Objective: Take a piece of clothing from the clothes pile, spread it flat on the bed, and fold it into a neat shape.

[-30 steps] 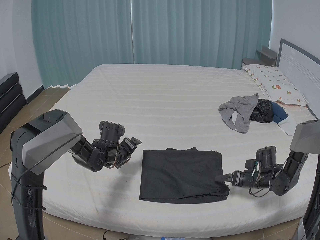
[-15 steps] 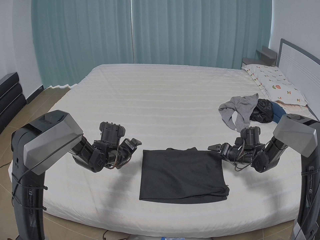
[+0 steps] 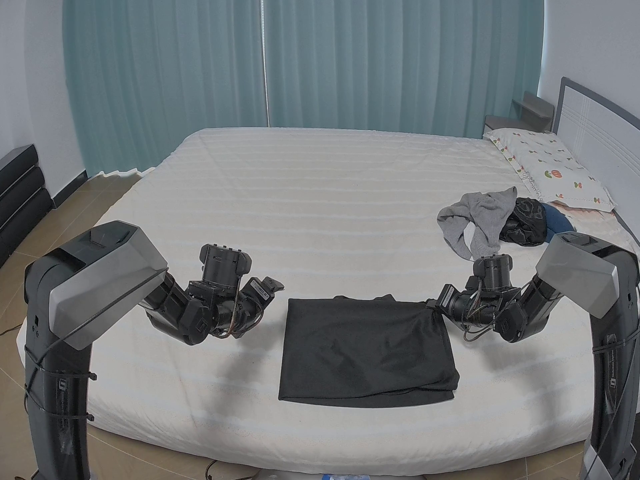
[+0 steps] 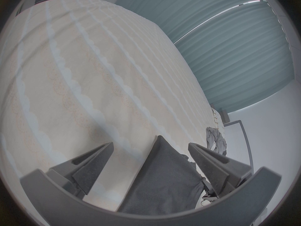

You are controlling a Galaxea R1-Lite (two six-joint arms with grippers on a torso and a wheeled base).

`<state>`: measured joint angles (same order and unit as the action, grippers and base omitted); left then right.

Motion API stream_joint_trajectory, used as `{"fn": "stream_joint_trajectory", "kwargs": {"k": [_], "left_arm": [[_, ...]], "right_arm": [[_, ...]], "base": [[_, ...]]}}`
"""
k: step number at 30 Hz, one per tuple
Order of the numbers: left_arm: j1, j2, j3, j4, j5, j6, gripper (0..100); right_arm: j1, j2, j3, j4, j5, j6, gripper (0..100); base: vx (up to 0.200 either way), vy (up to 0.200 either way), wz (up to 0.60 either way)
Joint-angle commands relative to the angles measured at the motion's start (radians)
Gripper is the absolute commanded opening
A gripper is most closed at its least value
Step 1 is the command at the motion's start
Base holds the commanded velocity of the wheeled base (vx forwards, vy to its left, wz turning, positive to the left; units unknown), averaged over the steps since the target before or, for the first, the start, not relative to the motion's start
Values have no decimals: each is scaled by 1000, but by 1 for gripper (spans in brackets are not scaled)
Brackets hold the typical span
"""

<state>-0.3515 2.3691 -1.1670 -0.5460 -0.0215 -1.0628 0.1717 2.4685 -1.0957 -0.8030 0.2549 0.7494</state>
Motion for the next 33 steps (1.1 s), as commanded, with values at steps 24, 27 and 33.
{"fn": "stream_joint_trajectory", "kwargs": {"k": [24,27,33], "left_arm": [[-52,5,44,-3,-112,184,100],[-73,30,44,-8,-115,241,100],[-80,45,50,-9,-120,314,100]], "right_arm": [[-17,-195,422,-292,10,8,100],[-8,-224,559,-426,9,41,100],[-8,-218,706,-621,12,105,100]], "base": [[0,0,0],[0,0,0],[0,0,0]]}}
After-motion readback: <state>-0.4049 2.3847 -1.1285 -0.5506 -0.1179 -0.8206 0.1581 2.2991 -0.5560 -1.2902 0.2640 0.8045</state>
